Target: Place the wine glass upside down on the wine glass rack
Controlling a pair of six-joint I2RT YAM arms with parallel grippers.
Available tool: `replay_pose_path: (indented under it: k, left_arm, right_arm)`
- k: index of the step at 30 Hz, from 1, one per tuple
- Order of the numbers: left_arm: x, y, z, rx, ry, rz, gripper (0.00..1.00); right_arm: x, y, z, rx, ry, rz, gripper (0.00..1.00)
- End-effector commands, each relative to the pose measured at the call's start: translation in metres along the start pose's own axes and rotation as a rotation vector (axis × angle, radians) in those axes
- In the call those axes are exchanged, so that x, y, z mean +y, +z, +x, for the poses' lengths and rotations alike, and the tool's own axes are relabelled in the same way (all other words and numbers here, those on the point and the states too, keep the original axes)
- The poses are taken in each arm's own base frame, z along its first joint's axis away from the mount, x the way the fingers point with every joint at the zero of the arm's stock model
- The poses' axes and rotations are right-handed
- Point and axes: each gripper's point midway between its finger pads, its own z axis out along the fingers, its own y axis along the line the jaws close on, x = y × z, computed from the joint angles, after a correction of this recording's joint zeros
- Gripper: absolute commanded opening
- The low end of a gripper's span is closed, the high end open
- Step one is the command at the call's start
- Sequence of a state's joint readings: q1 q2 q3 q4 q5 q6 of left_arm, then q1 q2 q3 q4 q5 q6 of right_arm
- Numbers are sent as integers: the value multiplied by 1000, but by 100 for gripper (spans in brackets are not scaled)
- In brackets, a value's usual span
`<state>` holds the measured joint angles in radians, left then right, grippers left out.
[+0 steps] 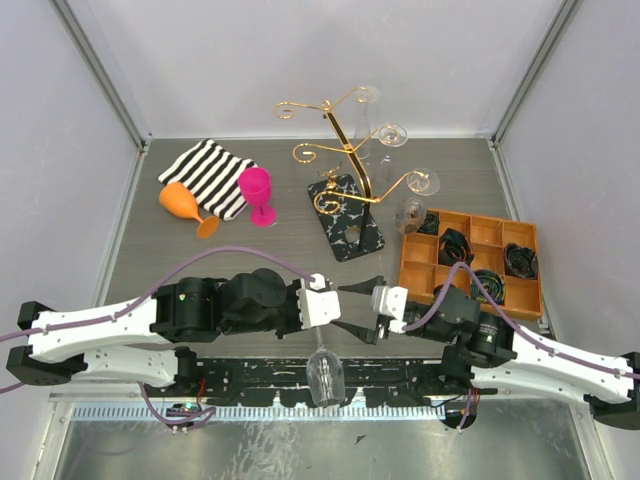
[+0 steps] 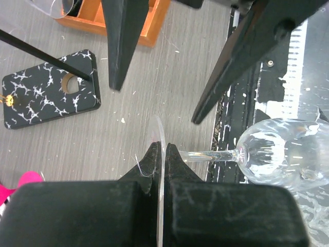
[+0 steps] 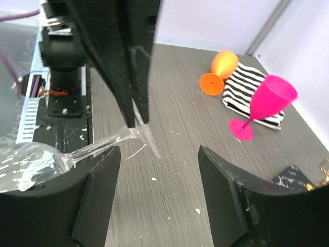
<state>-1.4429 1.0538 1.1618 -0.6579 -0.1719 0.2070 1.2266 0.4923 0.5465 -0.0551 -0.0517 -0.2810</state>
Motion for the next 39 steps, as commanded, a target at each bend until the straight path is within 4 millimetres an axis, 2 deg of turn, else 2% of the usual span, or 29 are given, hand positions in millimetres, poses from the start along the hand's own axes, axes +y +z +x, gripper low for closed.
replay_pose_path:
  k: [1,6,9,16,21,26,32,39]
  left_arm:
    - [-9,-9,-16,-59,-21,56,0]
    - [-15,-8,-16,-59,-20,88,0]
    - [-21,-8,-17,-54,-13,119,0]
    - [-24,-4,-12,-21,4,130,0]
    - [-26,-3,-13,-16,10,132,0]
    - [-24,-6,-15,-32,9,121,0]
    - [-23,-6,-15,-33,6,117,1]
    - [-22,-8,-14,-36,10,112,2]
  right_arm:
    - [17,14,-28,-114,-159,-146,65]
    - [23,24,-22,-87,-174,-184,54]
    - [24,27,-18,-56,-172,-199,51]
    - [32,25,-27,-83,-159,-249,39]
    - [31,26,-23,-60,-152,-239,28]
    - [33,28,-12,-22,-143,-251,28]
    - [37,32,-10,-25,-138,-271,28]
    - [38,32,-1,-6,-156,-273,23]
